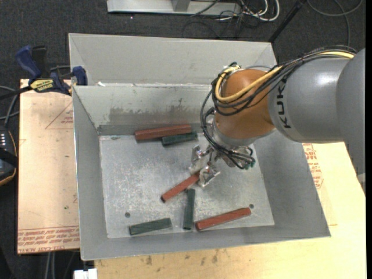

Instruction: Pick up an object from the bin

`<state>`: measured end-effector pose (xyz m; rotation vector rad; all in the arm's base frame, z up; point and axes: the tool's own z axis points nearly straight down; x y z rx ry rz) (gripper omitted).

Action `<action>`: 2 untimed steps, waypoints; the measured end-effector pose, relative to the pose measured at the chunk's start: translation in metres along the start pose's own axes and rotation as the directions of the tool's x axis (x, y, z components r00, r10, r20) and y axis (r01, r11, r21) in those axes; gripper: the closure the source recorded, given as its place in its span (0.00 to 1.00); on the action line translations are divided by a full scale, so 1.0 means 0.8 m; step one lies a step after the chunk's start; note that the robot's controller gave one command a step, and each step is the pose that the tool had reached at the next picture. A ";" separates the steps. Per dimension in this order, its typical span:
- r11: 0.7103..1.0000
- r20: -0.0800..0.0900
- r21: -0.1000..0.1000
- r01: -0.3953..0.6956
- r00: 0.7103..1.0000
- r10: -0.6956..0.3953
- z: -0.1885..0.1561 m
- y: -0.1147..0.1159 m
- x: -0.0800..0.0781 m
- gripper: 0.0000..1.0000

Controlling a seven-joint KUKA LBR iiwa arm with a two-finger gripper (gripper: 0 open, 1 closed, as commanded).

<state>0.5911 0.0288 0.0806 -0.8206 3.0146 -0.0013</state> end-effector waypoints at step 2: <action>0.985 0.004 0.012 0.172 0.985 -0.172 -0.001 0.013 -0.003 1.00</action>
Offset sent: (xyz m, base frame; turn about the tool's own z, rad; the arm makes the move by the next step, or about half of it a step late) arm -0.0183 0.0258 -0.0106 -0.3158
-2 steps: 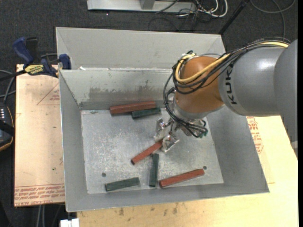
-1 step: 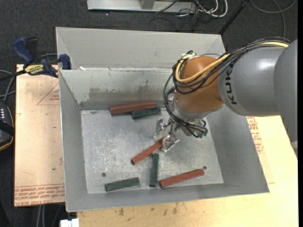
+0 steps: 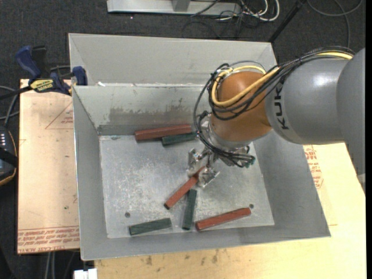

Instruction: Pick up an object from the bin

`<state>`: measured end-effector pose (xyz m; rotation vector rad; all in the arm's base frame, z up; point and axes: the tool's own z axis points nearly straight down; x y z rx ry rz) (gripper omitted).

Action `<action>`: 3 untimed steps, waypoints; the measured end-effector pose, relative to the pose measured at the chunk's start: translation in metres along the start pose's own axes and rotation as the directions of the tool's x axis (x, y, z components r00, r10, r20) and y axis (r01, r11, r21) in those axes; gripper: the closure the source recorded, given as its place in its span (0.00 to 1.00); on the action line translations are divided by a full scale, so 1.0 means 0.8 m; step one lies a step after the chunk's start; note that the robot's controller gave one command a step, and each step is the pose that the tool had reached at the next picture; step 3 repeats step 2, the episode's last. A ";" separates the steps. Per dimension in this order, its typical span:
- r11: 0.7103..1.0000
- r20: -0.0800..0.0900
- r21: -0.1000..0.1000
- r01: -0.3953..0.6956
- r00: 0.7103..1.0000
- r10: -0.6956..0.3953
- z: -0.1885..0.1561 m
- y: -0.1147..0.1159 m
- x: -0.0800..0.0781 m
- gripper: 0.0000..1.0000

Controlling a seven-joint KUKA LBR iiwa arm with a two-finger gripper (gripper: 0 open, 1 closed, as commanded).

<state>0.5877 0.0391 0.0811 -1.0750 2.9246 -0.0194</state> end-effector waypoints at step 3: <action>0.999 -0.016 -0.019 -0.028 0.999 0.028 -0.174 -0.050 -0.038 1.00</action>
Offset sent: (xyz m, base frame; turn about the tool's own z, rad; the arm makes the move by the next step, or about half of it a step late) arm 0.0000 0.0000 0.0000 0.0000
